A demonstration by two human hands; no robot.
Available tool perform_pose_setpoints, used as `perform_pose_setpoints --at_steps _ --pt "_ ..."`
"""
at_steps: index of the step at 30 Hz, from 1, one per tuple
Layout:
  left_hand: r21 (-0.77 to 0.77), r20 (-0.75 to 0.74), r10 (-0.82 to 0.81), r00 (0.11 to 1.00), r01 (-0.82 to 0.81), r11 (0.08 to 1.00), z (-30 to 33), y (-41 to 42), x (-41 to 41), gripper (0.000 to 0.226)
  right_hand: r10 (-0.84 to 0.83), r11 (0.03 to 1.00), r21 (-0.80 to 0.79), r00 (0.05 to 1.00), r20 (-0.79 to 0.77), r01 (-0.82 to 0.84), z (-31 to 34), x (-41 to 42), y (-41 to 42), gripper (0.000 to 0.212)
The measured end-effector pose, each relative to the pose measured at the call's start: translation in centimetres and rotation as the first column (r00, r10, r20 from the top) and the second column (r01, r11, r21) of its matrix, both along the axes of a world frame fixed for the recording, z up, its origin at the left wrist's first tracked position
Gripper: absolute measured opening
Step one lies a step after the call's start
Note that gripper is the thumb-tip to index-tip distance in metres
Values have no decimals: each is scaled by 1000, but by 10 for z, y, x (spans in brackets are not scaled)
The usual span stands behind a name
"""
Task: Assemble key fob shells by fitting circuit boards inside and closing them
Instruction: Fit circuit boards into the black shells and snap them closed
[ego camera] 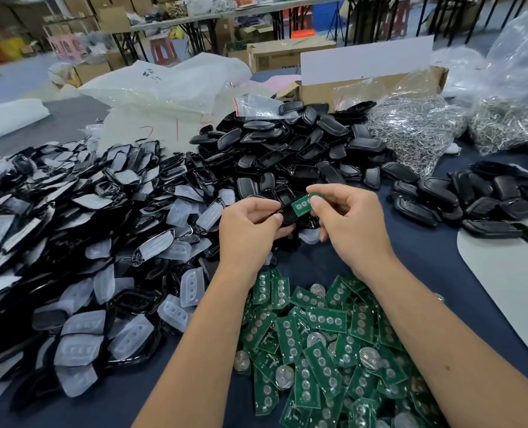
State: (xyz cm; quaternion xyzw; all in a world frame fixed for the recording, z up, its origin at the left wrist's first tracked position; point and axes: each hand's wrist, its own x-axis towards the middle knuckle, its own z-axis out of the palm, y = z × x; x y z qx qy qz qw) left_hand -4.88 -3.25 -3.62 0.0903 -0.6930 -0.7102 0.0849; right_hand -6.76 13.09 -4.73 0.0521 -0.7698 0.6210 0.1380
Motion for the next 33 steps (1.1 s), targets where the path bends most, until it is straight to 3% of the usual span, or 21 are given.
perform_pose_setpoints --at_steps 5,13,19,22,33 --pt "-40 3 -18 1000 18 999 0 2 0 19 5 1000 -15 1000 -12 -5 5 8 -6 5" --pt "-42 30 -40 999 41 998 2 1 3 24 37 999 -25 999 -4 -37 7 10 -9 3" --pt "-16 38 -37 999 38 999 1 0 3 20 29 992 120 999 -23 -26 6 7 -7 7" --pt "-11 39 -46 998 46 999 0 -2 2 20 52 990 130 999 -14 -50 7 5 -5 15" --pt "10 43 -84 996 83 996 -5 -5 -1 16 41 980 197 999 -33 -33 7 7 -6 8"
